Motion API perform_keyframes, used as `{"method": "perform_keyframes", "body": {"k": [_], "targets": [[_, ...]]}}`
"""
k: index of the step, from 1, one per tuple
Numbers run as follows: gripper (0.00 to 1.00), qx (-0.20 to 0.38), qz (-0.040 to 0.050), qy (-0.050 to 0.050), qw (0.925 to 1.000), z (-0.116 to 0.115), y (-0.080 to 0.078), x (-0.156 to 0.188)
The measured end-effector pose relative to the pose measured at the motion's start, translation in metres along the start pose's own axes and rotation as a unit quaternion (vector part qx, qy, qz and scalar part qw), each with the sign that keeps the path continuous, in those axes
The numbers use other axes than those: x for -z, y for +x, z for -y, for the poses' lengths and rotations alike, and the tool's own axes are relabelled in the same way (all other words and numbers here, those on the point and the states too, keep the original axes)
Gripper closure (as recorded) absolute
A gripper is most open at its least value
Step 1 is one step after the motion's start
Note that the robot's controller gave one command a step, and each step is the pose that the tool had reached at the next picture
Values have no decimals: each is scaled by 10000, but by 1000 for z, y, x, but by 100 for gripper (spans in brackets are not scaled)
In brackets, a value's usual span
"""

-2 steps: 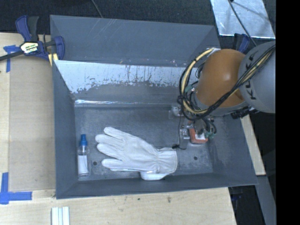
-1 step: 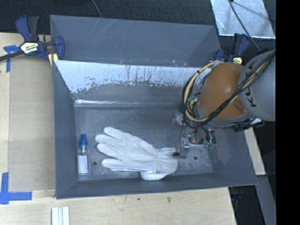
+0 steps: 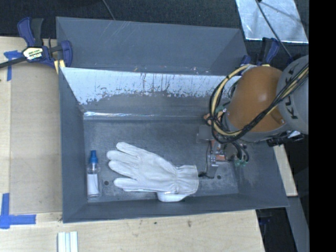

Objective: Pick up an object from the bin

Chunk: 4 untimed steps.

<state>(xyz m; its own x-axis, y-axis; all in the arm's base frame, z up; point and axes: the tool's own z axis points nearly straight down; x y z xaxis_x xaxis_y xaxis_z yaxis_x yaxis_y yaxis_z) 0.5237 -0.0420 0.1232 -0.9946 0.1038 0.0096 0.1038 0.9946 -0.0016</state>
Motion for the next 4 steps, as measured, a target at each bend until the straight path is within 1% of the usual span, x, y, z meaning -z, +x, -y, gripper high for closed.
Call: {"method": "perform_keyframes", "body": {"k": [1, 2, 3, 4], "targets": [[0, 153, 138, -4, 9998, -46, 1, 1], [0, 65, 58, -33, 10000, -70, 27, -38], [100, 193, 60, -7, 9998, -67, 3, -52], [100, 195, 60, -7, 9998, -67, 3, -52]]}}
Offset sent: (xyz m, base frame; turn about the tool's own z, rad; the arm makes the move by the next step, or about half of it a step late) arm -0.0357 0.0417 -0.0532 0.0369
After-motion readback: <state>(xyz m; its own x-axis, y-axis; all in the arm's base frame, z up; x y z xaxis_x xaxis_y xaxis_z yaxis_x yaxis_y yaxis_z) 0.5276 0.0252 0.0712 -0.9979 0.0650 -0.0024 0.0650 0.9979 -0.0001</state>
